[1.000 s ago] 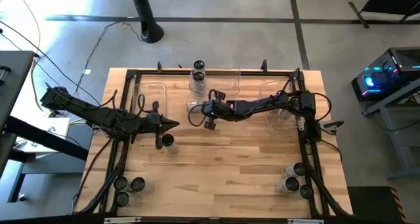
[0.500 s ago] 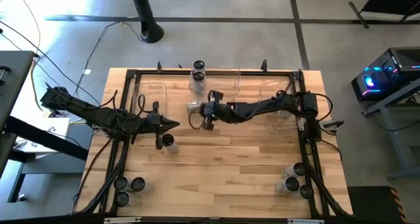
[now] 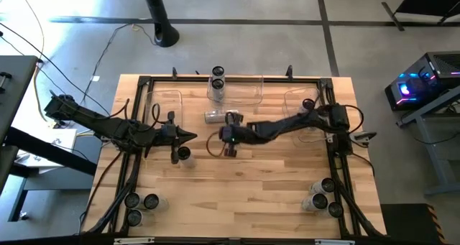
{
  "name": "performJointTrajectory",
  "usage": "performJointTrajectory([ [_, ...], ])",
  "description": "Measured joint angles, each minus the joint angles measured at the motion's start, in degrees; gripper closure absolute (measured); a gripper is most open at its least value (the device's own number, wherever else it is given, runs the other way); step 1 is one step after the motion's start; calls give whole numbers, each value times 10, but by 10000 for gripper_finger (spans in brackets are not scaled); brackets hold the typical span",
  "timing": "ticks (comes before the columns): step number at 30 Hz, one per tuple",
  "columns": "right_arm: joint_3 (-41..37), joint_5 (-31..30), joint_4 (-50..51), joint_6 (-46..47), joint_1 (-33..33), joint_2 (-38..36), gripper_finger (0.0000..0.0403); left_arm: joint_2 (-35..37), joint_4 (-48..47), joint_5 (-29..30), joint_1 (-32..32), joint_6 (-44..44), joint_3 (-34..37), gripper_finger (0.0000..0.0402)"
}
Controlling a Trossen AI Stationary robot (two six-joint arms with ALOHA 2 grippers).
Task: Sort soda cans
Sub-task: Put the white/yellow soda can into the left transparent bin
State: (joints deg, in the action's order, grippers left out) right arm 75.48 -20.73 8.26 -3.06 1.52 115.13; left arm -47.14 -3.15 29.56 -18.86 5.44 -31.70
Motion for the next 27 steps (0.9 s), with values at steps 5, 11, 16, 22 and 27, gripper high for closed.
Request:
performJointTrajectory([
  [5, -2, -111, -20, -40, 18, 3, 403, -3, 0, 0, 0, 1, 0, 401],
  [11, -3, -99, -74, -48, -55, 4, 403, -14, 0, 0, 0, 5, 0, 401],
  [16, -3, -73, -77, -25, -100, 7, 403, -33, 0, 0, 0, 5, 0, 401],
  [22, -3, -19, -57, -30, -87, 23, 403, -49, 0, 0, 0, 5, 0, 401],
  [27, -1, -1, -5, -34, -41, 19, 403, -57, 0, -1, -1, 5, 0, 401],
])
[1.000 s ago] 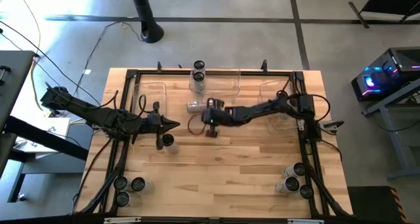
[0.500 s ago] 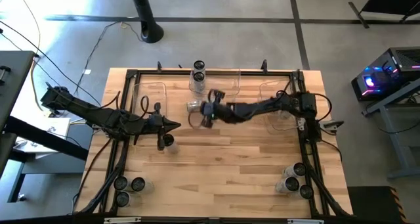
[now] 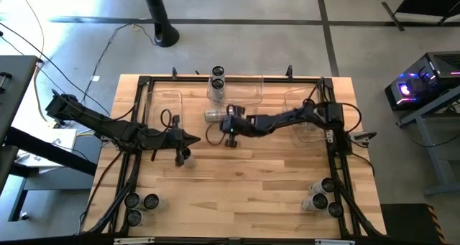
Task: Sort soda cans
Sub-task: Put the white/yellow soda can into the left transparent bin
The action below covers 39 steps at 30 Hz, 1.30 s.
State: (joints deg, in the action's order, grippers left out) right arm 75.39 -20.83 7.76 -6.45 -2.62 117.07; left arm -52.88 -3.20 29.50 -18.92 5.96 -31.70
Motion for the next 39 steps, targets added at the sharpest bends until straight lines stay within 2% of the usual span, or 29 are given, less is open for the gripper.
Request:
performJointTrajectory([
  [3, 11, -10, 2, -27, 34, -11, 403, 0, 3, 0, 0, 0, 0, 401],
  [5, 21, -47, -11, -49, 45, -13, 403, 0, 4, 0, 0, 0, 0, 401],
  [7, 23, -95, -33, -68, 41, -13, 403, 0, 7, 0, 0, 0, 0, 401],
  [9, 24, -113, -59, -67, 22, -11, 403, 0, 7, 0, 0, -1, 0, 401],
  [15, 24, -99, -64, -39, -41, 15, 403, 0, 10, 0, 0, -2, 0, 401],
  [18, 24, -63, -64, -26, -50, 29, 403, 0, 10, 0, 0, -2, 0, 401],
  [24, 22, -29, 3, 21, -13, 29, 403, 0, 10, 0, 0, -2, 0, 401],
  [28, 32, 29, 23, 68, 33, 5, 403, 0, 9, 0, -1, -1, 0, 401],
  [31, 44, 24, 20, 58, 62, -7, 403, 0, 11, 0, -2, -1, 0, 401],
  [36, 64, -32, 32, 2, 70, -2, 399, 0, 14, 0, -2, 0, 0, 401],
  [39, 79, -2, 27, -14, 37, -6, 373, 0, 18, 0, -2, 0, 0, 401],
])
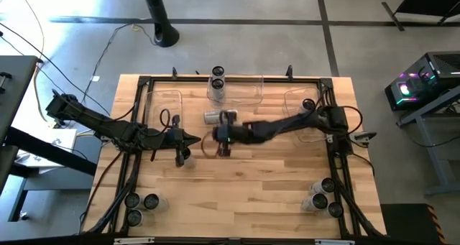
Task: Sort soda cans
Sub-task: Put the white/yellow soda can into the left transparent bin
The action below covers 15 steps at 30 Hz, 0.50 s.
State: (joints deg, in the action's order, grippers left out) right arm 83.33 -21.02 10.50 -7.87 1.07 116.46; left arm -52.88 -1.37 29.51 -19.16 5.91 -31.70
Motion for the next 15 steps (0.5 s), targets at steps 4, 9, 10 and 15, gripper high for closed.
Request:
performJointTrajectory([
  [4, 1, 75, 1, -50, -51, 4, 298, 0, 0, 0, 0, 0, 0, 401],
  [9, 2, 168, -5, -93, -104, 7, 183, 0, 0, 0, 0, 0, 0, 401],
  [10, 2, 176, -5, -101, -111, 9, 161, 0, 0, 0, 0, 0, 0, 401],
  [15, 2, 176, -12, -141, -135, 34, 105, 0, 0, 0, 0, 0, 0, 401],
])
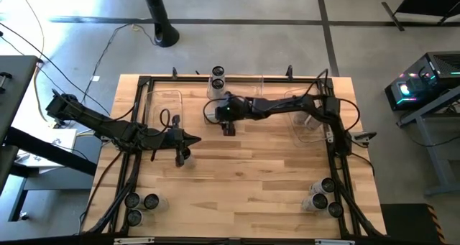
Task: Sort soda cans
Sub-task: Put the white/yellow soda can into the left transparent bin
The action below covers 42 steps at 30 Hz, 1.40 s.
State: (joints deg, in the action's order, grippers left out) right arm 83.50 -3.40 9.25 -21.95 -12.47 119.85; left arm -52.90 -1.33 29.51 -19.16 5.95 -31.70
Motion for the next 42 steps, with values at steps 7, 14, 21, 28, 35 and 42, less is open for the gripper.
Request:
performJointTrajectory([
  [7, 0, -4, 21, -6, -2, 10, 101, 0, -1, -1, 0, 5, 0, 401],
  [14, -1, 89, 80, -10, 26, 10, 101, 0, -1, -2, 0, 5, 0, 401],
  [21, 0, 74, 73, 41, 48, 14, 104, 0, -1, -2, 0, 5, 0, 401],
  [28, -28, 65, 50, 97, 84, 17, 174, 0, -10, -2, 0, 21, 0, 401],
  [35, -135, -13, -90, 196, 108, -12, 174, 0, -45, 8, 0, 60, 0, 401],
  [42, -348, -114, -376, 286, 151, -106, 174, -2, -9, 12, 4, 31, 0, 401],
])
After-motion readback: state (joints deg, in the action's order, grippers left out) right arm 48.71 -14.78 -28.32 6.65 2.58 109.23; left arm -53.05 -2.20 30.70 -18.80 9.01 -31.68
